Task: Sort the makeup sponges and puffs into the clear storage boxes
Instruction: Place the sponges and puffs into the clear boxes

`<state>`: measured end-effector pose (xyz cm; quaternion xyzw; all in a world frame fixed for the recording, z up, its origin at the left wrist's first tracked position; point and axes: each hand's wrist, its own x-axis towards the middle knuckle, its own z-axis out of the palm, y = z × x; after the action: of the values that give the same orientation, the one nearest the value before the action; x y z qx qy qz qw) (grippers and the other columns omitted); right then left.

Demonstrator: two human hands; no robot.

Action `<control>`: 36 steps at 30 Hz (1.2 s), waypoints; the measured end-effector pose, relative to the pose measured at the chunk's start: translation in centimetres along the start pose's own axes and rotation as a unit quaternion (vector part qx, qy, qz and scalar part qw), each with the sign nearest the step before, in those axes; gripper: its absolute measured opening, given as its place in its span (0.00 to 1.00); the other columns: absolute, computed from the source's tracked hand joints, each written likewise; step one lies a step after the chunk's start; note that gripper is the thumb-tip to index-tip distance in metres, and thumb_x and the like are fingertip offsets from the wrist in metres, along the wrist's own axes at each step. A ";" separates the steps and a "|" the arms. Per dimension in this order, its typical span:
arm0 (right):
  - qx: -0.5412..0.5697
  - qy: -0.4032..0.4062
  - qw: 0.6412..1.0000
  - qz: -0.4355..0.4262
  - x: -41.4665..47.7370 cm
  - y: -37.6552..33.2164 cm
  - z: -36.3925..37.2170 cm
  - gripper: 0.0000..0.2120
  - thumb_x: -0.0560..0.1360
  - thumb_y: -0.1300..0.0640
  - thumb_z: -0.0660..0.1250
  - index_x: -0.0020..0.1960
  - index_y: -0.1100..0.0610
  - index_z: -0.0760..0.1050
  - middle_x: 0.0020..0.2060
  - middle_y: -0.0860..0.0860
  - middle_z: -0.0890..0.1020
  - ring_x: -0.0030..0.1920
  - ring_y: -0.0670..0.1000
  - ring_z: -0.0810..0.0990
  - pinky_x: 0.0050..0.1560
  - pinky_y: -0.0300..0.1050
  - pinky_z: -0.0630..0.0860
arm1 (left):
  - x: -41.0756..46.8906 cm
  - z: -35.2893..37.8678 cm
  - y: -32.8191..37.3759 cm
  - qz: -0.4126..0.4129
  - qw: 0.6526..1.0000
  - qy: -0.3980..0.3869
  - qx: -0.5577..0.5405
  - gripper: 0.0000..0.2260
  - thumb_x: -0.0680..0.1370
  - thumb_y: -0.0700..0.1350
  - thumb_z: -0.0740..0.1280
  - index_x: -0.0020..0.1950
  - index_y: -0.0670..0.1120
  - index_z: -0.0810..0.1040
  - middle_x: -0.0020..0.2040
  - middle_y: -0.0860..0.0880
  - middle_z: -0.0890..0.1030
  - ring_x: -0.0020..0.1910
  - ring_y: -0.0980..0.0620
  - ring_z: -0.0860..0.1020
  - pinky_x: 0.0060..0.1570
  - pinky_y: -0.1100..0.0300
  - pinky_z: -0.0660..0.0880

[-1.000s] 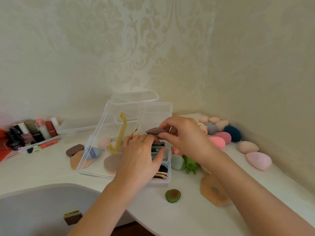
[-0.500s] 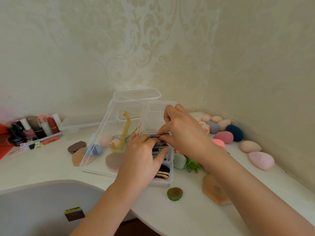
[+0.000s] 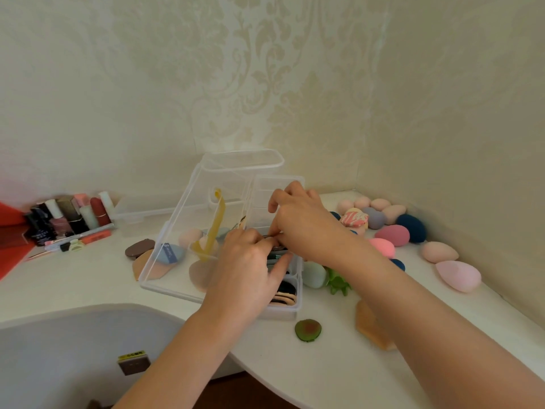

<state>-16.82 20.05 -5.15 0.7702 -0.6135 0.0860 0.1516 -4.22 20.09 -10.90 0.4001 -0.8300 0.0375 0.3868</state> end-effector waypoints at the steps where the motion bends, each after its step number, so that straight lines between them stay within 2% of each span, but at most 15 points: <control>1: -0.008 -0.002 1.000 -0.008 0.3 -0.2 0.0 0.11 0.76 0.56 0.63 0.53 0.52 0.82 0.60 0.49 0.71 0.60 0.54 0.64 0.54 0.47 0.61 | -0.1 -0.1 -0.1 0.000 1.000 -0.001 0.001 0.08 0.69 0.49 0.73 0.41 0.45 0.84 0.32 0.49 0.76 0.38 0.46 0.77 0.35 0.62 0.66; 4: -0.009 -0.025 0.999 -0.025 0.3 -0.2 0.0 0.11 0.76 0.58 0.62 0.53 0.52 0.81 0.60 0.49 0.70 0.60 0.54 0.63 0.52 0.47 0.60 | -0.2 -0.4 -0.2 -0.023 0.999 -0.015 -0.016 0.10 0.70 0.50 0.73 0.44 0.45 0.82 0.38 0.49 0.77 0.41 0.48 0.76 0.35 0.68 0.63; 6: 0.012 -0.070 0.997 -0.034 0.1 0.1 -0.2 0.12 0.74 0.61 0.62 0.54 0.54 0.81 0.61 0.49 0.69 0.61 0.53 0.63 0.52 0.46 0.59 | -0.2 -0.6 -0.1 -0.040 0.999 -0.011 -0.016 0.14 0.70 0.52 0.71 0.50 0.45 0.78 0.46 0.50 0.75 0.44 0.52 0.75 0.33 0.70 0.61; 10: 0.069 -0.110 0.991 -0.031 -0.4 1.0 -0.2 0.17 0.75 0.62 0.60 0.60 0.51 0.79 0.65 0.47 0.68 0.66 0.52 0.59 0.59 0.46 0.59 | -0.1 -0.6 0.0 -0.038 0.999 -0.016 -0.006 0.19 0.71 0.55 0.68 0.56 0.46 0.73 0.51 0.50 0.76 0.49 0.50 0.76 0.39 0.62 0.69; 12: 0.120 -0.081 0.989 -0.028 -0.8 1.6 -0.3 0.17 0.76 0.63 0.60 0.59 0.49 0.80 0.64 0.46 0.70 0.66 0.50 0.62 0.65 0.47 0.60 | -0.2 -0.6 0.0 -0.037 0.999 -0.013 -0.006 0.19 0.71 0.55 0.67 0.56 0.46 0.74 0.50 0.50 0.76 0.48 0.50 0.75 0.41 0.61 0.69; 15: 0.245 0.002 0.969 -0.021 -1.4 2.5 -1.0 0.08 0.74 0.60 0.67 0.50 0.51 0.84 0.59 0.47 0.76 0.59 0.46 0.72 0.62 0.42 0.66 | -0.5 -0.7 0.0 -0.049 0.999 -0.014 0.001 0.19 0.71 0.56 0.65 0.57 0.45 0.75 0.50 0.50 0.76 0.50 0.49 0.74 0.46 0.58 0.71; 17: 0.360 0.060 0.931 0.010 -1.6 3.2 -1.9 0.04 0.73 0.59 0.70 0.45 0.53 0.84 0.53 0.47 0.79 0.53 0.44 0.76 0.57 0.35 0.70 | -0.6 -0.6 0.1 -0.051 0.998 -0.013 0.036 0.20 0.72 0.56 0.63 0.57 0.44 0.76 0.50 0.48 0.76 0.49 0.47 0.75 0.49 0.53 0.73; 19: 0.436 0.118 0.889 0.073 -1.7 4.1 -2.4 0.04 0.73 0.62 0.69 0.42 0.55 0.82 0.48 0.51 0.82 0.49 0.47 0.79 0.52 0.35 0.72 | -0.7 -0.6 0.3 -0.061 0.996 -0.007 0.062 0.19 0.72 0.55 0.63 0.56 0.43 0.77 0.48 0.46 0.75 0.47 0.45 0.75 0.48 0.51 0.73; 21: 0.387 0.126 0.902 0.145 -1.5 5.2 -1.7 0.05 0.74 0.62 0.65 0.43 0.58 0.80 0.43 0.55 0.84 0.45 0.52 0.81 0.46 0.38 0.74 | -0.9 -0.7 0.4 -0.072 0.995 0.006 0.067 0.18 0.72 0.54 0.63 0.54 0.42 0.77 0.47 0.45 0.75 0.46 0.44 0.75 0.47 0.50 0.74; 23: 0.291 0.061 0.936 0.189 -1.3 5.9 -0.3 0.07 0.74 0.61 0.63 0.45 0.61 0.80 0.42 0.56 0.83 0.45 0.54 0.80 0.46 0.44 0.74 | -1.0 -0.7 0.6 -0.076 0.995 0.014 0.061 0.17 0.73 0.53 0.64 0.53 0.42 0.77 0.48 0.46 0.75 0.47 0.45 0.74 0.49 0.51 0.73; 25: 0.246 -0.013 0.950 0.193 -1.2 6.0 1.4 0.06 0.73 0.57 0.66 0.44 0.58 0.80 0.41 0.53 0.83 0.44 0.54 0.80 0.46 0.47 0.76 | -1.1 -0.6 0.5 -0.076 0.996 0.016 0.043 0.15 0.73 0.51 0.67 0.53 0.42 0.77 0.47 0.46 0.77 0.49 0.46 0.74 0.51 0.53 0.72; 27: 0.240 -0.078 0.951 0.177 -1.2 5.4 2.6 0.06 0.70 0.52 0.70 0.42 0.55 0.79 0.39 0.50 0.83 0.42 0.52 0.82 0.43 0.45 0.76 | -0.9 -0.6 0.3 -0.088 0.996 0.010 0.027 0.14 0.73 0.48 0.70 0.53 0.41 0.77 0.47 0.46 0.78 0.50 0.45 0.74 0.52 0.53 0.72; 31: 0.150 -0.170 0.963 0.144 -1.1 4.1 4.2 0.19 0.70 0.45 0.71 0.51 0.59 0.77 0.45 0.55 0.81 0.46 0.54 0.79 0.43 0.47 0.74 | -0.7 -0.8 0.0 -0.106 0.994 -0.011 0.005 0.14 0.74 0.49 0.69 0.55 0.42 0.76 0.50 0.46 0.78 0.53 0.45 0.73 0.54 0.54 0.70; 34: 0.182 -0.159 0.959 0.149 -0.8 3.9 4.8 0.14 0.72 0.54 0.70 0.53 0.58 0.72 0.48 0.54 0.78 0.50 0.55 0.76 0.46 0.48 0.73 | -0.8 -1.1 -0.1 -0.098 0.995 -0.027 -0.017 0.14 0.74 0.50 0.68 0.56 0.44 0.75 0.51 0.49 0.76 0.55 0.48 0.70 0.54 0.60 0.65; 36: 0.206 -0.139 0.958 0.145 -0.8 4.0 4.8 0.07 0.74 0.60 0.66 0.49 0.56 0.69 0.44 0.51 0.77 0.47 0.54 0.76 0.42 0.46 0.71 | -0.8 -1.1 0.0 -0.091 0.995 -0.035 -0.025 0.14 0.74 0.51 0.67 0.55 0.45 0.75 0.51 0.50 0.75 0.55 0.50 0.69 0.54 0.63 0.63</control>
<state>-21.14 18.31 -9.39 0.6920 -0.7026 0.1231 -0.1111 -3.20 21.03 -10.70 0.4651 -0.8040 -0.0330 0.3690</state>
